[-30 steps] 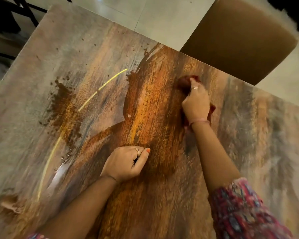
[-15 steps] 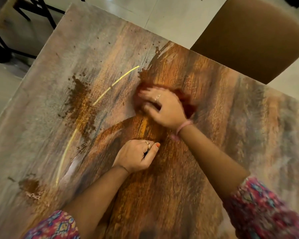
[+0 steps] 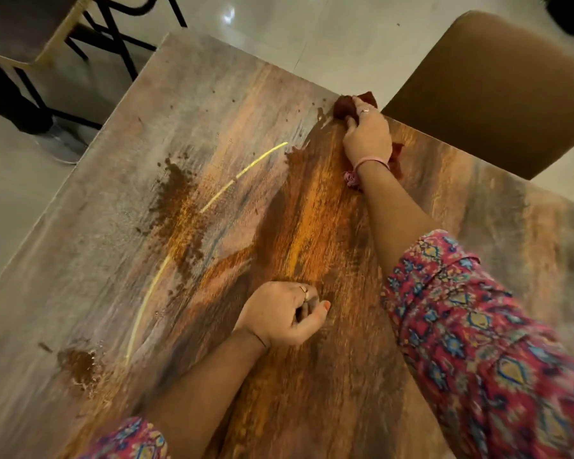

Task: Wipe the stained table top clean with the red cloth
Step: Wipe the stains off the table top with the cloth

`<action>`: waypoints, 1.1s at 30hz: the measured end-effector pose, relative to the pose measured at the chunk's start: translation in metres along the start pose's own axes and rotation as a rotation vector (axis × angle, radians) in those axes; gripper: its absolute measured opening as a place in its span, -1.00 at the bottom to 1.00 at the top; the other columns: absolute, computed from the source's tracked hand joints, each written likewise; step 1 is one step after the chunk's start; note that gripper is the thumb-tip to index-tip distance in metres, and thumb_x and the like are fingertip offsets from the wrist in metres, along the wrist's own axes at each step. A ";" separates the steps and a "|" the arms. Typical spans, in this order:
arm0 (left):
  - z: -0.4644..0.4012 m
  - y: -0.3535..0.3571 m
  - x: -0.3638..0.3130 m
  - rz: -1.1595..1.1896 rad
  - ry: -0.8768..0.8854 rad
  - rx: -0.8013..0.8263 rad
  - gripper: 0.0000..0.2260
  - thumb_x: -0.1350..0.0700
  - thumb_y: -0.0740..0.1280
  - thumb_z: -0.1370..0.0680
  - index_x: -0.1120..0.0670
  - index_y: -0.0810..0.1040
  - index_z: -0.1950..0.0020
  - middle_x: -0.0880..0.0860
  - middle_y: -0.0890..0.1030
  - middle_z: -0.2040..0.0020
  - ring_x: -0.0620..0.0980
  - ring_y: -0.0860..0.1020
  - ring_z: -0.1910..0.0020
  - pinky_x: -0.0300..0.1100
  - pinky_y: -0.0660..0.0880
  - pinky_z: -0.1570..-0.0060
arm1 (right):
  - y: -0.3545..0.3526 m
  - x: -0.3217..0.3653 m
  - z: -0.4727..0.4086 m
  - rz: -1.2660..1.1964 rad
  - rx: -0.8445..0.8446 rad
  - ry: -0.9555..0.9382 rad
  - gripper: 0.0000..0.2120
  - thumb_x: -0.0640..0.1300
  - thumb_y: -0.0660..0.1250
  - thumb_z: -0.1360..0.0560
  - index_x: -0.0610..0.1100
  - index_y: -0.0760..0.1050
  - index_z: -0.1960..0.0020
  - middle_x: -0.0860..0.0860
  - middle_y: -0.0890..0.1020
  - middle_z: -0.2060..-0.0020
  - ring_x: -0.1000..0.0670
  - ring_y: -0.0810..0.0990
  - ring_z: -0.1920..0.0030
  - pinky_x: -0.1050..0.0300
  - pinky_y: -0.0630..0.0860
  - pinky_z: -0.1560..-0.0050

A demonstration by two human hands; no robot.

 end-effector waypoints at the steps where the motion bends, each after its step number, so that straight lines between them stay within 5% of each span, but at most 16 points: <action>1: 0.000 -0.001 -0.001 0.015 0.002 -0.002 -0.70 -0.03 0.19 -0.55 -0.10 0.25 0.38 -0.10 0.34 0.48 -0.08 0.33 0.53 -0.17 0.38 0.50 | 0.002 0.007 0.008 0.005 0.004 -0.019 -0.58 -0.13 0.15 -0.60 -0.03 0.33 -0.45 -0.01 0.43 -0.39 -0.05 0.35 -0.40 0.04 0.24 -0.44; 6: -0.004 -0.015 -0.012 0.137 0.064 -0.046 -0.63 0.11 0.19 -0.58 0.08 0.27 0.43 -0.04 0.28 0.50 -0.12 0.21 0.52 -0.25 0.20 0.44 | 0.008 0.044 0.128 -0.028 0.203 -0.475 -0.59 -0.18 0.22 -0.55 -0.02 0.42 -0.39 -0.01 0.50 -0.32 -0.05 0.42 -0.36 0.00 0.28 -0.40; 9: 0.003 -0.033 -0.020 0.173 0.094 -0.114 -0.62 0.16 0.20 -0.59 0.11 0.34 0.45 -0.10 0.29 0.47 -0.24 0.24 0.49 -0.35 0.21 0.42 | 0.007 0.046 0.201 -0.031 0.278 -0.598 -0.60 -0.17 0.21 -0.54 0.00 0.44 -0.37 0.00 0.53 -0.30 -0.07 0.44 -0.35 -0.03 0.39 -0.26; 12: 0.021 -0.056 -0.014 0.214 0.029 -0.191 -0.62 0.13 0.19 -0.60 0.15 0.45 0.43 -0.13 0.39 0.48 -0.25 0.39 0.50 -0.35 0.33 0.46 | 0.003 0.041 0.178 -0.001 0.249 -0.661 -0.60 -0.19 0.18 -0.54 -0.02 0.46 -0.35 -0.03 0.56 -0.26 -0.08 0.50 -0.29 -0.02 0.44 -0.22; 16: 0.044 -0.080 0.002 0.196 -0.090 -0.254 -0.61 0.08 0.18 -0.59 0.15 0.56 0.39 -0.09 0.51 0.49 -0.18 0.49 0.51 -0.30 0.40 0.50 | 0.003 0.028 0.048 0.026 0.126 -0.346 -0.60 -0.18 0.21 -0.56 -0.02 0.41 -0.39 -0.01 0.51 -0.32 -0.04 0.45 -0.34 0.04 0.29 -0.42; 22: 0.077 -0.106 0.010 0.184 -0.242 -0.416 -0.71 -0.01 0.17 -0.58 -0.06 0.58 0.27 -0.12 0.53 0.51 -0.19 0.48 0.59 -0.37 0.35 0.57 | 0.012 0.035 -0.038 0.075 0.012 0.059 -0.61 -0.12 0.16 -0.59 0.07 0.38 -0.41 -0.07 0.54 -0.27 -0.16 0.48 -0.27 -0.03 0.41 -0.25; 29: 0.089 -0.121 0.015 0.261 -0.360 -0.489 -0.67 -0.10 0.14 -0.57 -0.11 0.61 0.28 -0.07 0.54 0.51 -0.05 0.48 0.59 -0.36 0.46 0.40 | 0.024 0.078 0.183 0.015 0.159 -0.398 -0.61 -0.15 0.12 -0.57 0.04 0.43 -0.36 0.00 0.54 -0.28 -0.07 0.49 -0.28 -0.06 0.42 -0.24; 33: 0.086 -0.129 0.015 0.292 -0.400 -0.512 -0.67 -0.12 0.15 -0.55 -0.08 0.61 0.28 -0.06 0.53 0.52 -0.07 0.49 0.56 -0.32 0.41 0.49 | 0.021 0.081 0.279 0.074 0.266 -0.662 -0.58 -0.11 0.17 -0.50 0.09 0.44 -0.34 0.09 0.57 -0.23 -0.01 0.52 -0.26 0.05 0.48 -0.07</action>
Point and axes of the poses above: each hand's wrist, its own z-axis away from the middle knuckle, its own y-axis out of the palm, x = y × z, the point moved 3 cm from there along -z, towards the middle knuckle
